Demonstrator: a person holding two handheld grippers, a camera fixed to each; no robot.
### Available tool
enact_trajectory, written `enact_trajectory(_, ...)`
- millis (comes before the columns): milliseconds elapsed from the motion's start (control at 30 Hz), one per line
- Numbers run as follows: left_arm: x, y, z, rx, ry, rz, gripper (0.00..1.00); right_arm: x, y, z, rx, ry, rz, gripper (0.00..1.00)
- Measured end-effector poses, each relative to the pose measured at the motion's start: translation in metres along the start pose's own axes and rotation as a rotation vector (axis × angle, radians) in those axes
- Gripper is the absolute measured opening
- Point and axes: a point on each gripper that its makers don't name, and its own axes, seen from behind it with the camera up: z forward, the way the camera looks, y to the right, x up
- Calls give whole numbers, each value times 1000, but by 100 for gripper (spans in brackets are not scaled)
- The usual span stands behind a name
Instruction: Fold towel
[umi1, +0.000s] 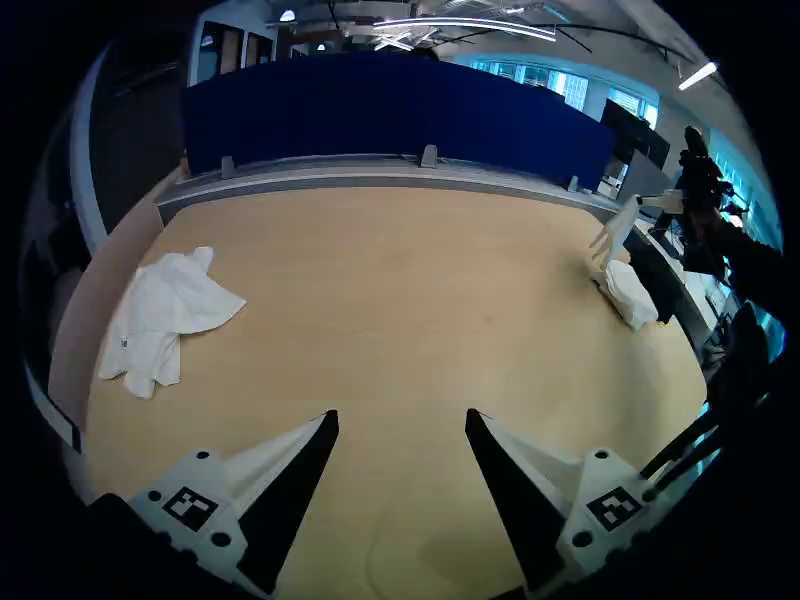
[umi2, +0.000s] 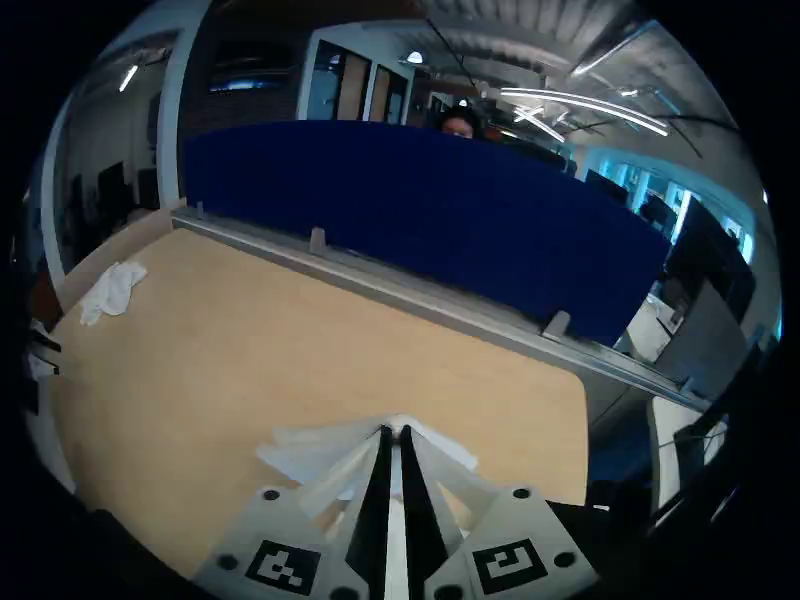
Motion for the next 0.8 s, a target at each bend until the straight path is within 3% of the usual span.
enact_trajectory(233, 3, 4, 0, -7, -2, 10, 94, -38, 13, -14, -27, -38, 39, 6)
enact_trajectory(600, -1, 8, 0, -14, -14, 27, 94, -128, 24, -47, -91, -117, 154, 6)
enact_trajectory(800, -1, 11, 0, -16, -16, 36, 94, -173, 23, -56, -123, -157, 241, 6)
